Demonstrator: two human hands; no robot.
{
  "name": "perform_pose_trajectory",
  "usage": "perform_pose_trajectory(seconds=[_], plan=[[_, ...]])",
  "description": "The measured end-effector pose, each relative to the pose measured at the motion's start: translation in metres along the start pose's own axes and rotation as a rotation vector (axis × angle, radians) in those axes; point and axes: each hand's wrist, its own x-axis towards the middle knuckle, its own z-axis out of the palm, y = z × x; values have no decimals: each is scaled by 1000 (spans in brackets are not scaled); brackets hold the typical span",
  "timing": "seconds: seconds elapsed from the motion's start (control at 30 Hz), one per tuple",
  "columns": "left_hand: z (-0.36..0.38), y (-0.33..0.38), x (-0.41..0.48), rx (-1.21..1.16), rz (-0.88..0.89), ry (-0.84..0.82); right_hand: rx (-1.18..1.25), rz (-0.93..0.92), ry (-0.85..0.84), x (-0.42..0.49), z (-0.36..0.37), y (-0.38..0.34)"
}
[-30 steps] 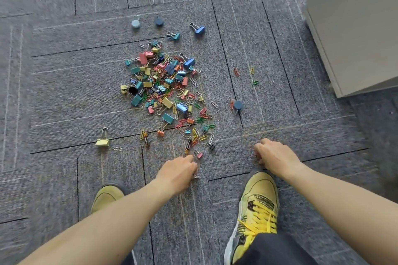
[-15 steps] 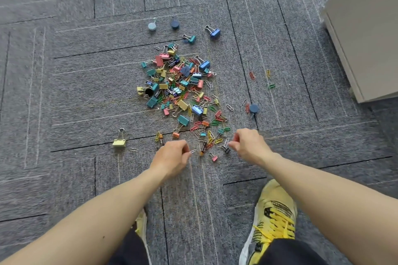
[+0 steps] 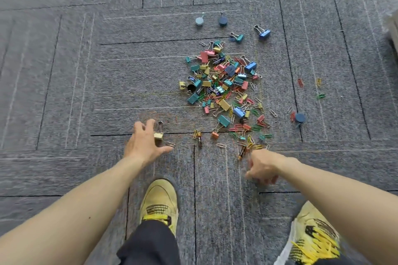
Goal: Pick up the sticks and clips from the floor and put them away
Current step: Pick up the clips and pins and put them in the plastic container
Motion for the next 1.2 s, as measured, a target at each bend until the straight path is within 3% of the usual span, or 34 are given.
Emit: perform_pose_trajectory(seconds=[0.1,0.23,0.47,0.57,0.63,0.7,0.8,0.9,0.97,1.07,1.2], plan=[[10,4,-2,-38,8,-47,-64,-67,22,7,8,8],[15,21,8,-107,118,-45,-105,-193,266,16,7,4],[13,62,22,-274,242,-69,110,-356,503,18,-22,-18],[-5,79,37,-385,325,-122,174,-272,761,16,-49,-14],[-20,90,50,-390,358,-52,181,-96,896,13,-70,-2],[-32,99,65,-346,351,80,134,144,888,8,-85,16],[-40,110,82,-249,260,227,164,403,708,0,-91,43],[-41,119,94,-189,194,137,246,462,565,1,-87,62],[-41,128,102,-189,206,85,334,411,576,3,-89,66],[-49,143,115,-210,272,63,429,178,670,9,-100,60],[-64,168,129,-271,341,-4,483,-96,573,15,-117,42]])
